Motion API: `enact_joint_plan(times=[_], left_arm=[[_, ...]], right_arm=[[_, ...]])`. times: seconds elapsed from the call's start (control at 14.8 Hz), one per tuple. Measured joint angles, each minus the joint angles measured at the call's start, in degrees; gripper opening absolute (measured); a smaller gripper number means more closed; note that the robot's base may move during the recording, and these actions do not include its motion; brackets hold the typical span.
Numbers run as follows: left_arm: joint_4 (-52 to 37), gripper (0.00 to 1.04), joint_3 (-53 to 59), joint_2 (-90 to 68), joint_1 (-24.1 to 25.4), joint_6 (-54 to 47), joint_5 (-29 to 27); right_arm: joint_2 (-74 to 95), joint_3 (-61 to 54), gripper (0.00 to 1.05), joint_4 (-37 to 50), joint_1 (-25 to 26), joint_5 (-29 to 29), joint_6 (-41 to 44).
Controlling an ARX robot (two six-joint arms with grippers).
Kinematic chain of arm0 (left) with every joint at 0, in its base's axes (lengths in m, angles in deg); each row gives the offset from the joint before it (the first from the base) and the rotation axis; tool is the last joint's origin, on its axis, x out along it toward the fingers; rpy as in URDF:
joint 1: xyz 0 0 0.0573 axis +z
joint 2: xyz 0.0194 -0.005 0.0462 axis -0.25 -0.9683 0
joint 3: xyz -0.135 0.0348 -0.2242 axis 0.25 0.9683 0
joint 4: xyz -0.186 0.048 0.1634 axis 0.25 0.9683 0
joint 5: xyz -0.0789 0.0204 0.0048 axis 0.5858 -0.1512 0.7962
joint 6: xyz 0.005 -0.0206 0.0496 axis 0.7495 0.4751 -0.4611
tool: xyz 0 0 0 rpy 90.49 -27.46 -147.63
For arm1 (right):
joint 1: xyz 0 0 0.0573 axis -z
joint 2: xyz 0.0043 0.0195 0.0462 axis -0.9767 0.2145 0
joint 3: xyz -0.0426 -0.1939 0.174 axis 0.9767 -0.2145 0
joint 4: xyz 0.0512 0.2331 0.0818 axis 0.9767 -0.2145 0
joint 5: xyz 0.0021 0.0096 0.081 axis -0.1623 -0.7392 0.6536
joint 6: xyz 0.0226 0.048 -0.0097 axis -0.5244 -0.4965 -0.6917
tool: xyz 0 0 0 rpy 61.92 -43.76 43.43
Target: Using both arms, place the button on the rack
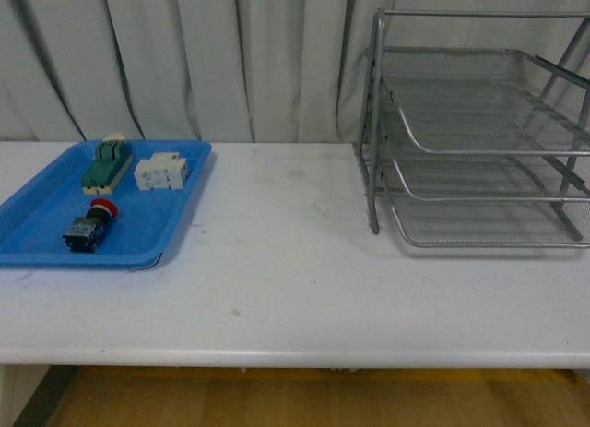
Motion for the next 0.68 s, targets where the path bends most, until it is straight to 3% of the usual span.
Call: enact_joint_plan(times=[0.34,0.47,0.68], left_arm=[[0.0,0.98,0.0,0.0,0.0,0.0,0.0],[0.0,0.98,0.0,0.0,0.0,0.0,0.0],[0.0,0.98,0.0,0.0,0.0,0.0,0.0]], right_arm=[[52.3,10.9,0.98,44.0,3.0,5.5,-25.8],[67.3,17.7,0.98,47.5,3.0,6.2,-34.3],[78.2,26.8,0.98,45.9,2.8,6.3,-42.2]])
